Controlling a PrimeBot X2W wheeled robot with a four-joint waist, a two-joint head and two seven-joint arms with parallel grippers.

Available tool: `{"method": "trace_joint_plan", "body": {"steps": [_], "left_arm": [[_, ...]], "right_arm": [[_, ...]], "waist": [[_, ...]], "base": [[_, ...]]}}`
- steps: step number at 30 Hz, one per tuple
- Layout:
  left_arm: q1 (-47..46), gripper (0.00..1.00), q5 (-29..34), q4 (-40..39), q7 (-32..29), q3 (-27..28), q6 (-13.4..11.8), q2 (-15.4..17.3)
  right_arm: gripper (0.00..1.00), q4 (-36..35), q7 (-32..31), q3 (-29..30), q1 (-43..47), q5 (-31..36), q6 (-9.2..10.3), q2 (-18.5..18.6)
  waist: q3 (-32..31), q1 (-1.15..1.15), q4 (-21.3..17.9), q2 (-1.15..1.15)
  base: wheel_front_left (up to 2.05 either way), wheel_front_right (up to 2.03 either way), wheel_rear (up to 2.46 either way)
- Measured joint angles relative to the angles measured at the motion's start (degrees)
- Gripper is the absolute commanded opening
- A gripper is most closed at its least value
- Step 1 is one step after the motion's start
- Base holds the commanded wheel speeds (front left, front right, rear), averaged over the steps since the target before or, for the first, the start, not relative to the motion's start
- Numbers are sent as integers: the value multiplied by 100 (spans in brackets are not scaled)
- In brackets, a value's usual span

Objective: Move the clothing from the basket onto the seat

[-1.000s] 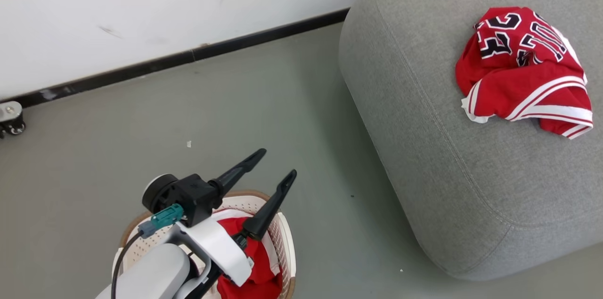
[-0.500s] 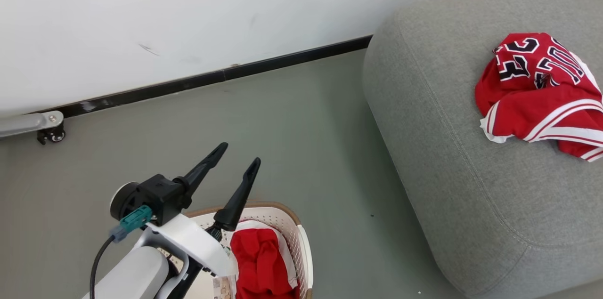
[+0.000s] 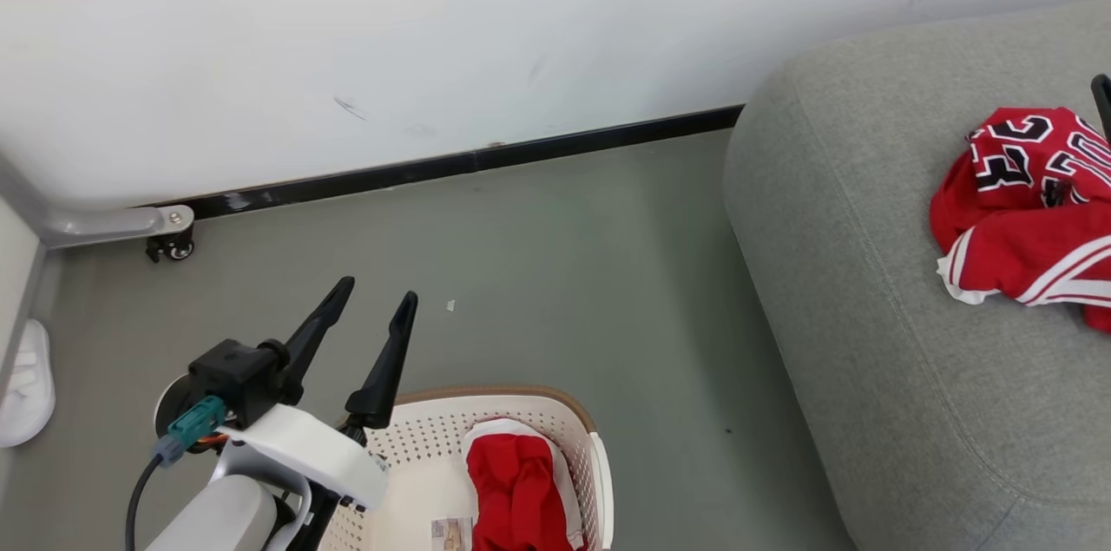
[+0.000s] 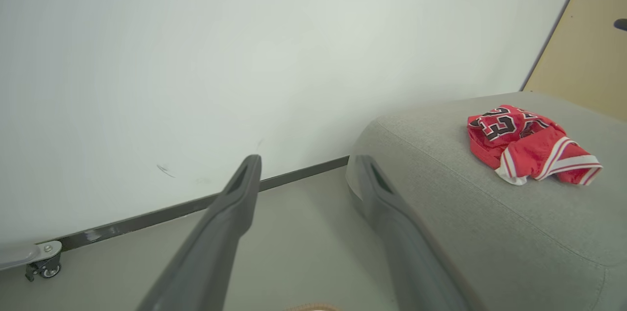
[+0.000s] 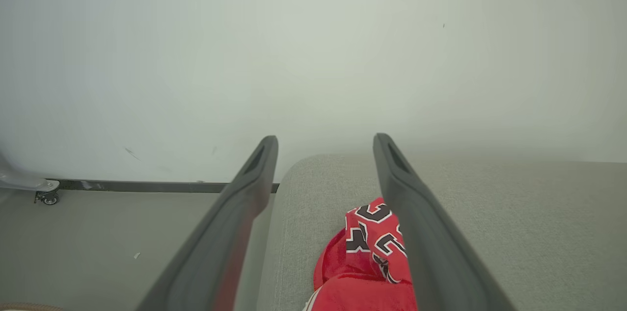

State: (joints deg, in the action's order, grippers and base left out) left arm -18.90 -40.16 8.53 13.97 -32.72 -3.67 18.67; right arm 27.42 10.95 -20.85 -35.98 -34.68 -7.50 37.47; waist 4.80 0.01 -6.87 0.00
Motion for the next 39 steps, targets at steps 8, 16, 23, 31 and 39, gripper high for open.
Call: {"method": "trace_joint_plan", "body": {"steps": [8,16,23,31,39], "left_arm": [[251,100,-79,55,24,296,-144,-15],[476,100,-163,87,25,489,-226,-66],[634,100,-163,65,27,715,-283,-121],[800,100,-83,18,32,994,-325,-241],[1033,100,5,-13,33,1301,-376,-287]], "right_arm": [[100,-131,187,140,417,134,-1,-198],[100,-341,297,345,905,253,0,-513],[100,-555,324,610,1467,371,0,-813],[100,-961,325,1089,2017,577,0,-1337],[100,-1330,325,1193,2447,891,0,-1855]], "waist": [[-141,0,275,0],[-287,0,526,0],[-386,0,721,0],[-467,0,873,0],[-503,0,871,0]], "base": [[0,0,0],[0,0,0],[0,0,0],[0,0,0],[0,0,0]]}}
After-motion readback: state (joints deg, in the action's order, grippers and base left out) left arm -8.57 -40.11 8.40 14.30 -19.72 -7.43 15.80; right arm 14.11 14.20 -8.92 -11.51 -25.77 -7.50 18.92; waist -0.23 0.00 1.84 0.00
